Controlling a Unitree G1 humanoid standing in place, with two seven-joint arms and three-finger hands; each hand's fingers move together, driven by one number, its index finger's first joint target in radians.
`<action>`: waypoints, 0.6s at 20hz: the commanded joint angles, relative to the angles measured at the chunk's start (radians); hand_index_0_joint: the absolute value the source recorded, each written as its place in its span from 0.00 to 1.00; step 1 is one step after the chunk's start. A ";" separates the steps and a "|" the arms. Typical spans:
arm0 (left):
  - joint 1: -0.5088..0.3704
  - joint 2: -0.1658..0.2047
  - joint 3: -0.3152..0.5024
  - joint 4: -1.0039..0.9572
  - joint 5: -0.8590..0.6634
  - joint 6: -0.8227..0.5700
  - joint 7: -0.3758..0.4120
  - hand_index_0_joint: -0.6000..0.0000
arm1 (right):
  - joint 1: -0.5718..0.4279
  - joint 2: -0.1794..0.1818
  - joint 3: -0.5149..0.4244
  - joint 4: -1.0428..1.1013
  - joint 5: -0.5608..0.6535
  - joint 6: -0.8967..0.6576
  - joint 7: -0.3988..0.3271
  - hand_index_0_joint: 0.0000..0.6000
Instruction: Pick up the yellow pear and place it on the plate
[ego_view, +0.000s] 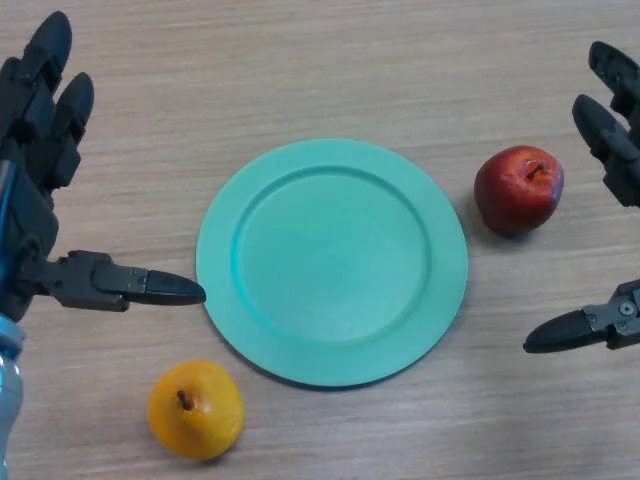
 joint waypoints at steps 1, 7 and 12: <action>-0.030 0.039 0.055 -0.047 -0.027 -0.118 0.027 1.00 | -0.025 -0.031 -0.056 -0.042 0.028 -0.121 -0.007 0.00; -0.034 0.041 0.059 -0.046 -0.040 -0.119 0.033 1.00 | -0.030 -0.035 -0.059 -0.039 0.023 -0.108 0.000 0.00; 0.013 0.026 0.058 -0.103 -0.038 -0.096 -0.004 1.00 | -0.040 -0.037 -0.051 -0.021 0.025 -0.100 0.004 0.00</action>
